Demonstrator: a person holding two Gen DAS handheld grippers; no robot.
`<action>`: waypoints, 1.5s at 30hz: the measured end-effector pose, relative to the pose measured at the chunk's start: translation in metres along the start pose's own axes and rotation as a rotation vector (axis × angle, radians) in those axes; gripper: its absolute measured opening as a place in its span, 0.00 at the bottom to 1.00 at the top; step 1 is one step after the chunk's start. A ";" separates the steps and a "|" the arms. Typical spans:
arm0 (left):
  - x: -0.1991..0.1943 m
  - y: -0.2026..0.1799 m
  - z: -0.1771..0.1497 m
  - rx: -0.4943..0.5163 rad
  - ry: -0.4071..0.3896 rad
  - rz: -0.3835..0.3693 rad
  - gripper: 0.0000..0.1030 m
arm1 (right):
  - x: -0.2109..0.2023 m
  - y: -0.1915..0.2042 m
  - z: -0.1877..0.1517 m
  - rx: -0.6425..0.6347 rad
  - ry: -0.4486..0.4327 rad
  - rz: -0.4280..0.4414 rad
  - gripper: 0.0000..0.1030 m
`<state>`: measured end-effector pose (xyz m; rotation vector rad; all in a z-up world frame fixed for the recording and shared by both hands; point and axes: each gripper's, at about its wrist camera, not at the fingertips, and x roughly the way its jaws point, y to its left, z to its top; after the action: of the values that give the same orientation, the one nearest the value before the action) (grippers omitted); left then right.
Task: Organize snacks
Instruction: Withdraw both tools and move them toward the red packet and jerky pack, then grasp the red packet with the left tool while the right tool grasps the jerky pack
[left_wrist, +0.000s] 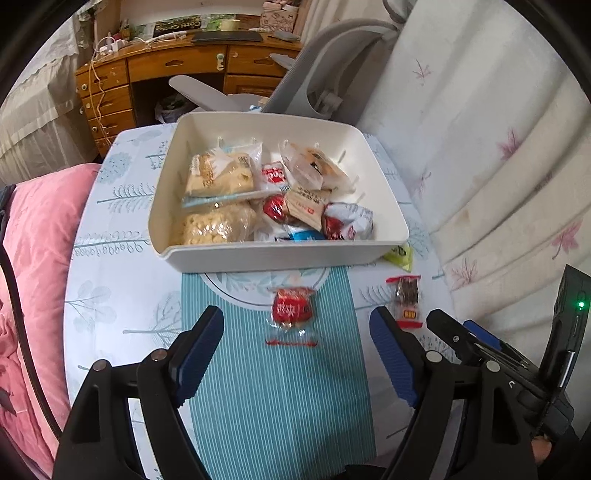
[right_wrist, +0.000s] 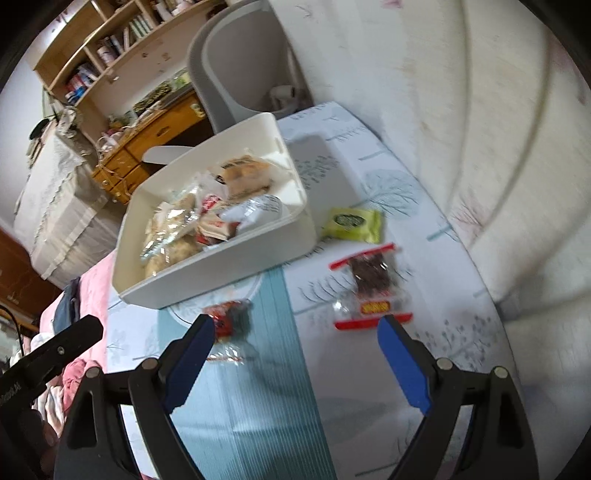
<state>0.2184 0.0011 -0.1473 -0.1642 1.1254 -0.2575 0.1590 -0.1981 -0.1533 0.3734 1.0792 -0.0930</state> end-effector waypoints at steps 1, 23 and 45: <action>0.002 -0.001 -0.002 0.004 0.006 -0.004 0.78 | -0.001 -0.002 -0.003 0.007 0.002 -0.012 0.88; 0.070 -0.025 -0.009 -0.095 0.081 0.196 0.78 | 0.038 -0.055 0.015 -0.058 0.103 -0.061 0.87; 0.148 -0.008 -0.016 -0.320 0.071 0.428 0.78 | 0.101 -0.062 0.026 -0.392 0.186 0.085 0.64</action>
<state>0.2627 -0.0485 -0.2806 -0.1936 1.2377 0.3020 0.2131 -0.2548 -0.2460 0.0735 1.2334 0.2309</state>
